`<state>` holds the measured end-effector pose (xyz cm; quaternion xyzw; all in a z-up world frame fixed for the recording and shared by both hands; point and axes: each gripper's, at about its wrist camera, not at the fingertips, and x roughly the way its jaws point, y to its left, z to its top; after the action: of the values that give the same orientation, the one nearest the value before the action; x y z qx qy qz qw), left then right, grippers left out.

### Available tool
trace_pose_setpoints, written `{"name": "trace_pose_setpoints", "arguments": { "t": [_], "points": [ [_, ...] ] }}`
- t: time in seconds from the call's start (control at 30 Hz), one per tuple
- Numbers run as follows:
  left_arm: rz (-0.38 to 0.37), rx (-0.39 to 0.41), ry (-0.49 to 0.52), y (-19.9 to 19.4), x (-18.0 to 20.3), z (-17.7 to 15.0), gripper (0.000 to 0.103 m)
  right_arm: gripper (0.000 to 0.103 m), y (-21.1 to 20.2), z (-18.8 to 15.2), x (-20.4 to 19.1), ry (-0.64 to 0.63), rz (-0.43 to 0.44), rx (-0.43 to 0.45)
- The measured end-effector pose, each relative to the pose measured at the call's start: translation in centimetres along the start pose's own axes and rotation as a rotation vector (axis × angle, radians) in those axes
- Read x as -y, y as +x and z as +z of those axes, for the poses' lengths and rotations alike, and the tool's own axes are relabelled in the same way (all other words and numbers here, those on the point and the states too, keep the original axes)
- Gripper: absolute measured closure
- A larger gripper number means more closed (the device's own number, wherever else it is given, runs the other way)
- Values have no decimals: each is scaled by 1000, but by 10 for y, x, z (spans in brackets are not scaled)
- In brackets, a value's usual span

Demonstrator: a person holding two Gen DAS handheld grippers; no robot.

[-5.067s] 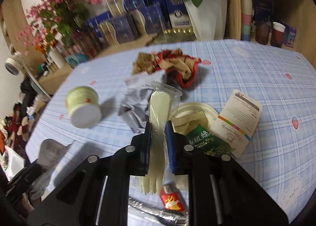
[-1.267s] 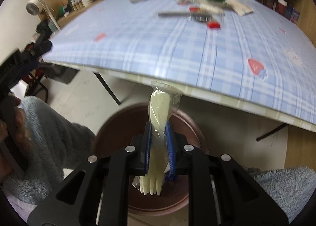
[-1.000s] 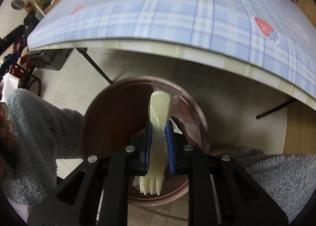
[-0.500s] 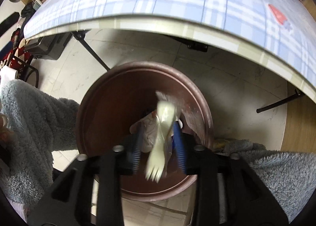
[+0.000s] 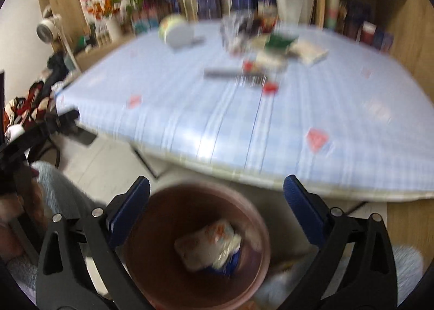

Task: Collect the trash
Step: 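Grasp the green lepur cup with the left gripper while the right moves toward the white round packet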

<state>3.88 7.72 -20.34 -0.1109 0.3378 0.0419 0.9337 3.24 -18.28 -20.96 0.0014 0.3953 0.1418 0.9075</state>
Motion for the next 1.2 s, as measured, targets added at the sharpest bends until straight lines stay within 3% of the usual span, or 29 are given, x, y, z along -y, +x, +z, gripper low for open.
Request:
{"name": "trace_pose_setpoints", "arguments": {
  "t": [0.13,0.27,0.57,0.93,1.2],
  "points": [
    [-10,1,11,-2,3,3,6,6,-15,11,6,-22,-17,110],
    [-24,-10,27,-2,9,6,6,6,-16,23,20,-5,-59,146],
    [-45,-34,93,8,29,29,6,6,-3,36,56,98,-94,131],
    [-31,-48,145,36,48,70,6,6,22,57,81,150,-47,72],
    [-63,-104,85,75,55,108,6,6,45,85,90,115,-96,43]
  ]
}}
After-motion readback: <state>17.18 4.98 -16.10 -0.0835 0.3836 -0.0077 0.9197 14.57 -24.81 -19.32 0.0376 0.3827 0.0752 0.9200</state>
